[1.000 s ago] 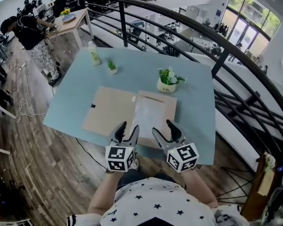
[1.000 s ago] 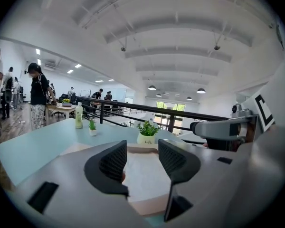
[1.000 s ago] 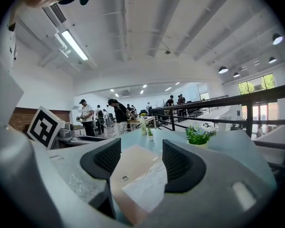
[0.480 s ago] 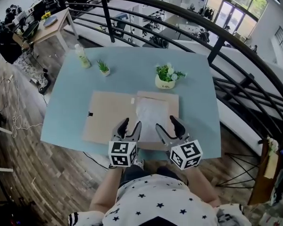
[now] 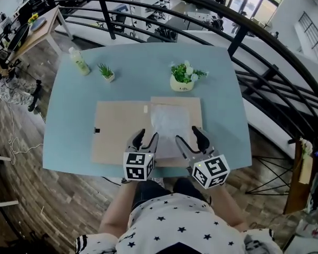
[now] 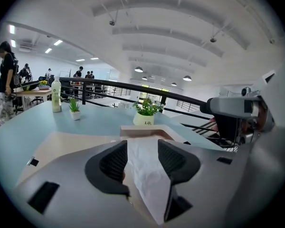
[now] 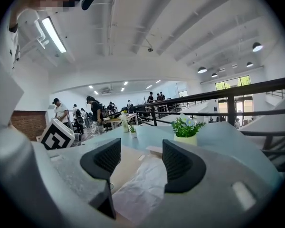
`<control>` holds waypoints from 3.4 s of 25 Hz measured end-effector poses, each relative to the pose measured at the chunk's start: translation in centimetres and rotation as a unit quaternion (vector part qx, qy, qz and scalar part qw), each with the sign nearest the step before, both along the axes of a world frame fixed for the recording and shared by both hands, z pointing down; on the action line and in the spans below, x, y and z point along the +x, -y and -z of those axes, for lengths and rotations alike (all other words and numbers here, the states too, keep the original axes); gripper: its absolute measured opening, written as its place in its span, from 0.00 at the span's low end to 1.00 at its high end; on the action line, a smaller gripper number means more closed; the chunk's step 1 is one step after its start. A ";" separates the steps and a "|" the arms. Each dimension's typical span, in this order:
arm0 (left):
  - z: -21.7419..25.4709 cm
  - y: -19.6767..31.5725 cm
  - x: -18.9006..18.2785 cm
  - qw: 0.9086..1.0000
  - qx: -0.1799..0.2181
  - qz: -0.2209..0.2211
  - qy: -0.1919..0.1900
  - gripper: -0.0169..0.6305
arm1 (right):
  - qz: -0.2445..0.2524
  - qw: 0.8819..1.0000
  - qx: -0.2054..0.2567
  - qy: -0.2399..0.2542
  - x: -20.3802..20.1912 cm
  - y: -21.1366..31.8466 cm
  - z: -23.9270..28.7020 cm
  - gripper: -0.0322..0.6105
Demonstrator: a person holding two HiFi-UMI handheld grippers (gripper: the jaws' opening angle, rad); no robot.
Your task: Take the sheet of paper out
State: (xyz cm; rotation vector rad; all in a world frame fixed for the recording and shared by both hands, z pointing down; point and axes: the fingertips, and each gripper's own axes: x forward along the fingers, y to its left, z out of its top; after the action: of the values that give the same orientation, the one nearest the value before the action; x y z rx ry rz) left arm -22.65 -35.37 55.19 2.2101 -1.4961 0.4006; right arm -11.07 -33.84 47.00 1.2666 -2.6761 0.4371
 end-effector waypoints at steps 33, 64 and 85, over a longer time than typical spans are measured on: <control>-11.2 3.4 1.3 0.975 -0.160 -0.113 0.108 0.30 | -0.057 0.997 -0.047 0.000 0.6 1.4 -3.6 0.45; -11.7 4.1 -0.5 0.976 -0.150 -0.077 0.142 0.03 | -0.072 0.996 -0.044 0.015 0.4 0.8 -3.4 0.45; -4.4 1.1 -0.8 0.991 -0.083 -0.019 0.101 0.03 | -0.050 0.998 -0.012 0.023 2.2 -3.5 -0.5 0.45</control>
State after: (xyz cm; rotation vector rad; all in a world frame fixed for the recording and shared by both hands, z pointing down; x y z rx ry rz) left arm -23.46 -36.46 59.61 2.1196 -1.4637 0.7540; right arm -8.91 -30.38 47.50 1.4046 -2.6439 0.5151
